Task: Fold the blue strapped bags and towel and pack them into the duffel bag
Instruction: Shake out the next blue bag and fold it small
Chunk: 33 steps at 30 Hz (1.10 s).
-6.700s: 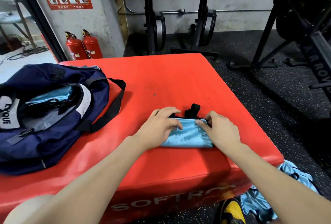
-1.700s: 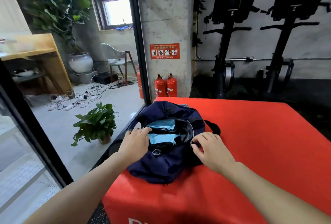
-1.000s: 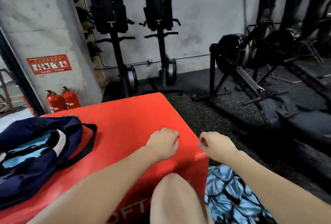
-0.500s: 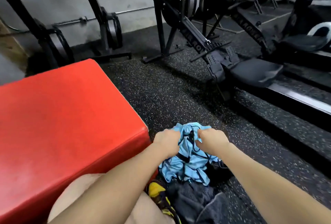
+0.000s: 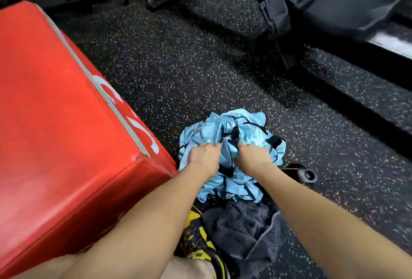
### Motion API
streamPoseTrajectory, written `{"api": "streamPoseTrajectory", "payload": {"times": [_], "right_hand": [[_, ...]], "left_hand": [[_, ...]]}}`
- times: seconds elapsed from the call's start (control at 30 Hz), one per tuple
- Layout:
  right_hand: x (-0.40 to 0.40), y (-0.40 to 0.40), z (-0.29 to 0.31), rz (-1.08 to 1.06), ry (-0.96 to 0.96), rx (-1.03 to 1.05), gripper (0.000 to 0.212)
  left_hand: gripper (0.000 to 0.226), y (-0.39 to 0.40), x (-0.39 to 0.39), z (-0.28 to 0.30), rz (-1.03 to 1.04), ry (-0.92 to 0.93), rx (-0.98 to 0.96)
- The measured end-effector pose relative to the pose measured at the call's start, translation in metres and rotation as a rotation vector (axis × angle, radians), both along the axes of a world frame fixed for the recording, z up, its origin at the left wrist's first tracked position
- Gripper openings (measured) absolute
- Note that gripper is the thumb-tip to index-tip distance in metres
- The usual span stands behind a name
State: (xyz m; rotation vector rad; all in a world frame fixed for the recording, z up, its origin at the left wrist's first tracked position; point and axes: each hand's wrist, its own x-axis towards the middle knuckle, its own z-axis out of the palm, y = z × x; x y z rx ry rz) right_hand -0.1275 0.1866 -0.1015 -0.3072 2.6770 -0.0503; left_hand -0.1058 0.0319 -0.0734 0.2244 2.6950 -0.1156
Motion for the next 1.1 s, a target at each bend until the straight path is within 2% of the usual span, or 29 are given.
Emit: {"api": "streamPoseTrajectory", "payload": {"times": [0.17,0.33,0.5,0.67,0.83,1.1], "right_hand": [[-0.014,-0.016,-0.033,-0.115,-0.017,-0.099,0.041],[-0.017,-0.023,-0.04,-0.192,0.032,-0.23,0.012],[-0.006,-0.015,-0.02,-0.216,0.155,-0.361,0.016],[0.002,-0.004,0.039,-0.175,0.262,-0.49,0.014],[0.003,-0.001,0.121,-0.14,0.418,-0.628,0.013],[0.004,-0.014,0.282,-0.14,0.653,-0.81,0.01]], "left_hand": [[0.046,-0.01,-0.011,-0.027,0.049,-0.031,0.023],[0.046,-0.023,-0.009,-0.031,0.066,0.002,0.048],[0.047,-0.025,-0.008,-0.011,0.093,0.043,0.097],[0.054,-0.012,0.002,0.034,0.109,0.144,0.179],[0.054,-0.003,0.014,0.097,0.164,0.246,0.26],[0.024,-0.014,0.031,0.225,0.159,0.46,0.274]]}}
